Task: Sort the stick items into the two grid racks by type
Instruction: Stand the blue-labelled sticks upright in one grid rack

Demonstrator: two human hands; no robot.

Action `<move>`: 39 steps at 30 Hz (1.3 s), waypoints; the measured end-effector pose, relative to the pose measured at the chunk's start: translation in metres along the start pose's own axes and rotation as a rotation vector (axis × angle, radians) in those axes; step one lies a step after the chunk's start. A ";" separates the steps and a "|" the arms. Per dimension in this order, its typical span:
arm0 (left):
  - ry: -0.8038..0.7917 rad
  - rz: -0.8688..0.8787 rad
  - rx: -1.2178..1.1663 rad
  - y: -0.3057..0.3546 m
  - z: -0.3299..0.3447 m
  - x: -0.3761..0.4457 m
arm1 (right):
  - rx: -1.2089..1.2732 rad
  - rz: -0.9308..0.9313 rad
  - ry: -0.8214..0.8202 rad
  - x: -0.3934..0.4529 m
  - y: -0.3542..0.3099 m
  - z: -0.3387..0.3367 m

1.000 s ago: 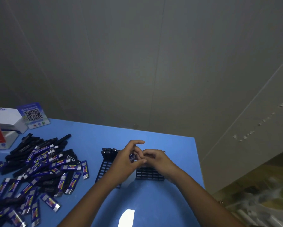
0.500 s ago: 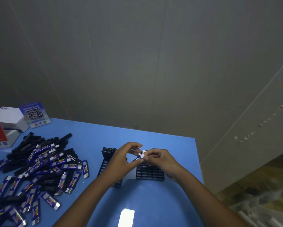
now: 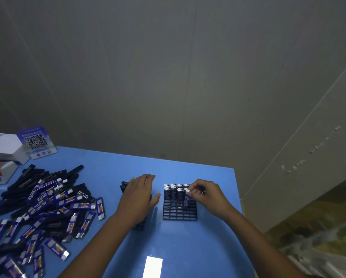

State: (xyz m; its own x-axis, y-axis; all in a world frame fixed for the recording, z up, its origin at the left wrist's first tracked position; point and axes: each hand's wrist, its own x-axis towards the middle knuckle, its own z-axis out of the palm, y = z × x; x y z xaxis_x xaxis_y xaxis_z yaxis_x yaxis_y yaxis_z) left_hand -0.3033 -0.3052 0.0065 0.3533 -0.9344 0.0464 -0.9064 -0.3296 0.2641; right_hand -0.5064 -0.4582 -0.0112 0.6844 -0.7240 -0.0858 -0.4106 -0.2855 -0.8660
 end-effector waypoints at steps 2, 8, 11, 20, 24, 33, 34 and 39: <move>-0.012 -0.003 0.026 -0.002 0.002 0.001 | -0.121 -0.029 0.027 0.001 0.005 -0.006; -0.036 -0.024 0.101 -0.002 0.007 0.002 | -0.461 -0.091 0.077 0.009 0.010 -0.016; -0.059 -0.033 0.140 -0.002 0.011 0.003 | -0.534 -0.096 0.055 0.013 0.010 -0.015; -0.050 -0.063 0.164 -0.007 0.024 0.004 | -0.590 -0.106 0.016 0.014 0.013 -0.009; -0.056 -0.066 0.148 -0.005 0.023 0.004 | -0.657 -0.122 -0.013 0.016 0.015 -0.010; -0.050 -0.065 0.134 -0.003 0.018 0.002 | -0.735 -0.109 -0.009 0.015 0.011 -0.005; -0.045 -0.066 0.121 -0.003 0.016 0.000 | -0.738 -0.101 -0.014 0.014 0.008 -0.006; 0.009 -0.071 0.098 -0.006 0.004 -0.012 | -0.727 -0.107 0.022 -0.001 -0.016 -0.003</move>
State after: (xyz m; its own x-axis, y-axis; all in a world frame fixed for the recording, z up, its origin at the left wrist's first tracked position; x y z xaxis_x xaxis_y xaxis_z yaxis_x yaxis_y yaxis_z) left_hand -0.3030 -0.2921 0.0006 0.4194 -0.9070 0.0392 -0.8970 -0.4073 0.1719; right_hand -0.5019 -0.4549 0.0038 0.7339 -0.6792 -0.0030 -0.6436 -0.6940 -0.3227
